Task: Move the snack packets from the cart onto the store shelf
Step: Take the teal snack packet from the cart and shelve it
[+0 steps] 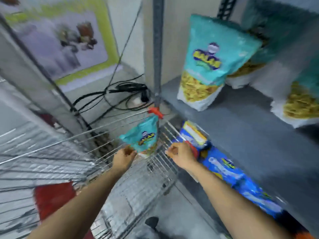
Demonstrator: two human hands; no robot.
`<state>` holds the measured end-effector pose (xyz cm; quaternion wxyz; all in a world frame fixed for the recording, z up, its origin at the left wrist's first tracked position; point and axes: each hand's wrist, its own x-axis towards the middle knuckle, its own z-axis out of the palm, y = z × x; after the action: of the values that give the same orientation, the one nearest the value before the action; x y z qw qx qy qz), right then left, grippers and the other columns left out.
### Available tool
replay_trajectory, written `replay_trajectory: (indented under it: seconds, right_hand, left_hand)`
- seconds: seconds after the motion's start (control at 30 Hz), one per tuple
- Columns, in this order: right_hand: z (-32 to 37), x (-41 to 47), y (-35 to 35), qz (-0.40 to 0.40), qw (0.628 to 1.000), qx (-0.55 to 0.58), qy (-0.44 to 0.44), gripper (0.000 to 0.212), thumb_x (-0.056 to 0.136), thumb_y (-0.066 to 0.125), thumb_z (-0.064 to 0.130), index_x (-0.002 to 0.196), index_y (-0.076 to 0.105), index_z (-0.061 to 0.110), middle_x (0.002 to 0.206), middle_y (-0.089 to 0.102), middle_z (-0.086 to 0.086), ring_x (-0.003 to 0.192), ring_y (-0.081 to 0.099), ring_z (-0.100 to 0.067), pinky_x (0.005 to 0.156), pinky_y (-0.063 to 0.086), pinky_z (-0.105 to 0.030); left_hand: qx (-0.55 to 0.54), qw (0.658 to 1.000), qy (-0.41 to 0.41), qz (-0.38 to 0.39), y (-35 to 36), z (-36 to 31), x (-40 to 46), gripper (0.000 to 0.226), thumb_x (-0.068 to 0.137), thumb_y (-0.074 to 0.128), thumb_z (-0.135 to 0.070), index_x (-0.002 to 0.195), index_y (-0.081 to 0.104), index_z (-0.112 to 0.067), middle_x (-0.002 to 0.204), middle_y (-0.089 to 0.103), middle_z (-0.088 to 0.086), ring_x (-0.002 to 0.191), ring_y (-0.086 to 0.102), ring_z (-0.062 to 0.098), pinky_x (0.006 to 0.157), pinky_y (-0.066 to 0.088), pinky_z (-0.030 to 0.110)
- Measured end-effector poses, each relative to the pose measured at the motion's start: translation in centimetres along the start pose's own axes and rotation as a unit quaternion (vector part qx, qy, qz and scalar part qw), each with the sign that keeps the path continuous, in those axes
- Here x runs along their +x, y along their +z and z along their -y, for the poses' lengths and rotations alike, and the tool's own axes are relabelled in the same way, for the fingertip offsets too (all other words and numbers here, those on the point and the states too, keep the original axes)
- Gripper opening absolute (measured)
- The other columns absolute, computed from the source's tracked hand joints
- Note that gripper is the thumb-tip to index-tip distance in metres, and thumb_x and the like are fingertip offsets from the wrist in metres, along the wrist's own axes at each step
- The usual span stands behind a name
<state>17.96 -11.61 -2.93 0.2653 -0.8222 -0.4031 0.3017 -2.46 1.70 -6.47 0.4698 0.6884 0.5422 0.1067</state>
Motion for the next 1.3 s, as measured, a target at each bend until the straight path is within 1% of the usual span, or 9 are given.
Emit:
replay_trajectory:
  seconds: [0.2,0.3,0.37,0.53,0.67,0.8,0.97,1.1,1.3]
  right_hand:
    - [-0.3,10.4,6.2,0.117,0.991,0.024,0.063,0.059,0.073,0.087,0.025,0.122,0.06,0.005,0.095,0.07,-0.004,0.077,0.06,-0.011,0.062,0.046,-0.008]
    - [-1.8,14.3,8.4,0.091,0.971,0.187,0.117,0.079,0.073,0.086,0.022,0.139,0.045,0.006,0.128,0.065,-0.013,0.114,0.063,-0.026,0.101,0.05,-0.032]
    - [-2.8,15.5,9.6,0.096,0.965,0.204,0.133,0.069,0.077,0.082,0.032,0.136,0.05,0.016,0.136,0.062,-0.009,0.124,0.059,-0.029,0.107,0.046,-0.049]
    - [-3.1,16.2,11.4,0.054,0.969,0.221,0.099,0.037,0.084,0.075,0.037,0.115,0.064,0.021,0.114,0.073,-0.003,0.091,0.067,-0.011,0.069,0.05,-0.016]
    - [-2.4,15.5,11.1,0.084,0.971,0.218,0.055,0.048,0.079,0.078,0.041,0.12,0.067,0.019,0.118,0.074,-0.003,0.107,0.069,-0.021,0.095,0.056,-0.04]
    - [-0.4,13.9,9.7,0.099,0.968,0.23,0.03,0.029,0.078,0.078,0.044,0.103,0.07,0.03,0.113,0.076,0.0,0.104,0.071,-0.019,0.092,0.057,-0.039]
    - [3.2,9.1,6.1,0.074,0.959,0.272,0.011,0.012,0.081,0.076,0.043,0.083,0.07,0.033,0.075,0.075,0.026,0.073,0.071,0.009,0.057,0.051,-0.006]
    - [6.3,3.3,0.8,0.009,0.946,0.324,-0.026,0.007,0.081,0.076,0.039,0.081,0.073,0.033,0.078,0.076,0.029,0.076,0.071,0.01,0.061,0.053,-0.009]
    - [7.8,-5.8,-9.7,-0.122,0.938,0.316,-0.076,0.005,0.084,0.075,0.036,0.08,0.073,0.034,0.075,0.074,0.031,0.073,0.068,0.016,0.059,0.048,-0.003]
  left_hand:
    - [-0.103,0.992,-0.065,0.02,1.2,5.3,5.1,0.074,0.074,0.082,-0.025,0.134,0.041,-0.011,0.119,0.059,0.001,0.11,0.061,0.021,0.097,0.05,0.032]
    - [-0.173,0.984,-0.024,0.038,3.9,5.7,7.3,0.054,0.078,0.078,-0.023,0.12,0.045,-0.02,0.108,0.057,-0.022,0.095,0.054,-0.011,0.071,0.042,-0.004]
    - [-0.22,0.975,-0.01,0.034,5.4,5.3,8.4,0.028,0.084,0.072,-0.029,0.107,0.055,-0.027,0.094,0.068,-0.03,0.087,0.061,-0.016,0.069,0.047,-0.001]
    - [-0.298,0.954,-0.003,-0.001,5.9,4.8,10.3,0.013,0.097,0.052,-0.034,0.099,0.063,-0.028,0.089,0.072,-0.024,0.082,0.066,-0.013,0.071,0.05,0.007]
    - [-0.273,0.962,-0.006,0.012,3.9,4.6,10.5,0.019,0.095,0.049,-0.045,0.093,0.065,-0.033,0.088,0.075,-0.018,0.085,0.071,-0.001,0.077,0.057,0.023]
    - [-0.195,0.98,0.022,0.034,0.5,3.4,9.8,0.032,0.09,0.05,-0.056,0.091,0.066,-0.028,0.1,0.075,0.004,0.092,0.073,0.021,0.085,0.058,0.044]
    - [-0.166,0.981,0.061,0.08,-3.6,-0.6,5.9,0.036,0.087,0.05,-0.056,0.09,0.066,-0.024,0.083,0.078,-0.007,0.078,0.075,0.017,0.06,0.058,0.025]
    - [-0.15,0.976,0.122,0.099,-6.3,-7.1,1.2,0.051,0.08,0.051,-0.062,0.096,0.069,-0.016,0.09,0.078,0.002,0.082,0.075,0.021,0.071,0.059,0.036]
    - [-0.151,0.942,0.239,0.182,-6.6,-18.6,-5.2,0.03,0.09,0.051,-0.045,0.1,0.07,-0.024,0.099,0.078,-0.004,0.09,0.074,0.015,0.076,0.06,0.03]
